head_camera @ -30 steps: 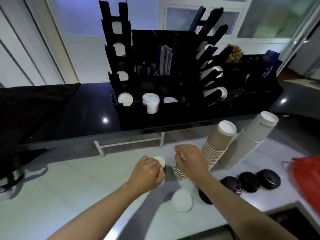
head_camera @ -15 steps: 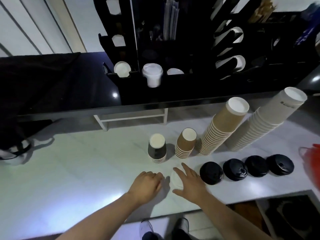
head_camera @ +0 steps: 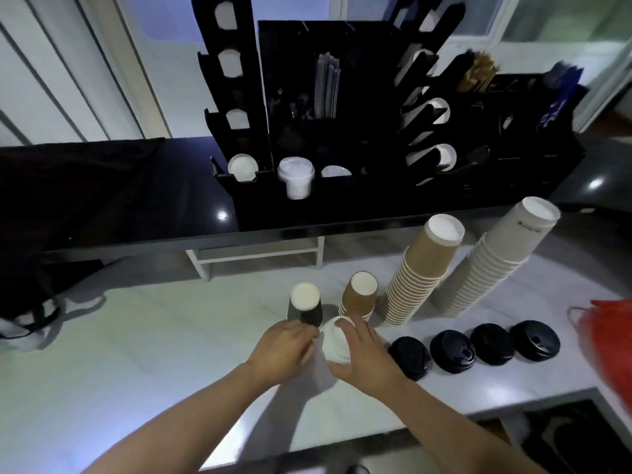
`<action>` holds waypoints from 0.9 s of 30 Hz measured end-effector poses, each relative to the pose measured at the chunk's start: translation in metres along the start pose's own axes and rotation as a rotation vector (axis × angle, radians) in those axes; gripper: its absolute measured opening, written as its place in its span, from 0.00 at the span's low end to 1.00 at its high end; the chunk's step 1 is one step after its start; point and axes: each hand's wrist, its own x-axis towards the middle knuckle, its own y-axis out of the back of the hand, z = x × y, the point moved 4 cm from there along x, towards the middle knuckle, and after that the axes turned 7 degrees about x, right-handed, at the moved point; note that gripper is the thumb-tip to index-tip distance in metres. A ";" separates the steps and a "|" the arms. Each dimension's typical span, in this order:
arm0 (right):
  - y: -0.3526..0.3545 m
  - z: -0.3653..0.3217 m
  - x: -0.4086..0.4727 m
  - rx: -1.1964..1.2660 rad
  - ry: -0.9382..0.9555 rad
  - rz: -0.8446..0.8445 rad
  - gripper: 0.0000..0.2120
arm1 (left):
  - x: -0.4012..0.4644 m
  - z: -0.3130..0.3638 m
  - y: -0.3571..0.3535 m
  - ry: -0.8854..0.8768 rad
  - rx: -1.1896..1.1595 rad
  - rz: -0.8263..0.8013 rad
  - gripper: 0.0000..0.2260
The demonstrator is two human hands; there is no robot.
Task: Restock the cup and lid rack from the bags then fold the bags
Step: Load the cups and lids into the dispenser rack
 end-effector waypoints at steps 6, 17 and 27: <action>0.062 -0.051 0.025 -0.004 0.117 0.211 0.36 | 0.035 -0.026 0.059 -0.002 0.066 0.227 0.09; 0.222 -0.106 0.145 0.003 0.109 0.512 0.32 | 0.125 -0.052 0.135 -0.011 0.240 0.341 0.15; 0.280 -0.082 0.250 -0.157 0.070 0.377 0.31 | 0.212 -0.071 0.138 0.236 0.333 0.037 0.25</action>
